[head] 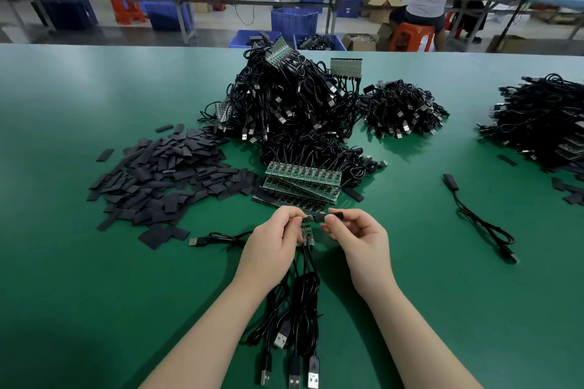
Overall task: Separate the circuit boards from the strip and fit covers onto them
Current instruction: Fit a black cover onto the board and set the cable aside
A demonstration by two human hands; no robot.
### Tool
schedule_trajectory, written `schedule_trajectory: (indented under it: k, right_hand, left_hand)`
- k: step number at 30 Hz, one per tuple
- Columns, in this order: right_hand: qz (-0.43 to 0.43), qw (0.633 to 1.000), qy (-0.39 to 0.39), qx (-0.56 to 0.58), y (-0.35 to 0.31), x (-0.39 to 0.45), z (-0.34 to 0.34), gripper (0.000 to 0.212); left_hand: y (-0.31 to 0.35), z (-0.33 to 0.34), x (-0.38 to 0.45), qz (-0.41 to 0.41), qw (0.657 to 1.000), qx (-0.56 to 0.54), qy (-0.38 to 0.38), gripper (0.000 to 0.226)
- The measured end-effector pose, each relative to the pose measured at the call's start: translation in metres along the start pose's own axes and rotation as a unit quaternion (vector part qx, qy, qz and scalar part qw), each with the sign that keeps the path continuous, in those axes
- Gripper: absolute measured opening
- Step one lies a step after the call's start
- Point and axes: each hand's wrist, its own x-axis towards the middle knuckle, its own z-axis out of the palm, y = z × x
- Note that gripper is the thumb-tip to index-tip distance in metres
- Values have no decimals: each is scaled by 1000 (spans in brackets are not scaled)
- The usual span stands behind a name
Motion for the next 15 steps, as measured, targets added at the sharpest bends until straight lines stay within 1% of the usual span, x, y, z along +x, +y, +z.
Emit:
schedule_trajectory:
  k: [3, 6, 9, 13, 15]
  right_hand:
    - [-9, 1000, -13, -20, 0, -1, 1, 25]
    - [-13, 1000, -14, -23, 0, -2, 0, 20]
    - [-16, 999, -17, -23, 1, -2, 0, 17]
    - [-18, 999, -16, -30, 2, -2, 0, 16]
    - [-19, 999, -17, -33, 3, -1, 0, 16]
  left_hand:
    - [-2, -1, 0, -7, 1000, -10, -15, 16]
    - [-2, -2, 1, -10, 999, -5, -31, 14]
    - [-2, -3, 0, -4, 999, 1, -52, 6]
    - [-1, -3, 0, -27, 998, -2, -57, 13]
    - [-1, -2, 0, -25, 998, 21, -46, 13]
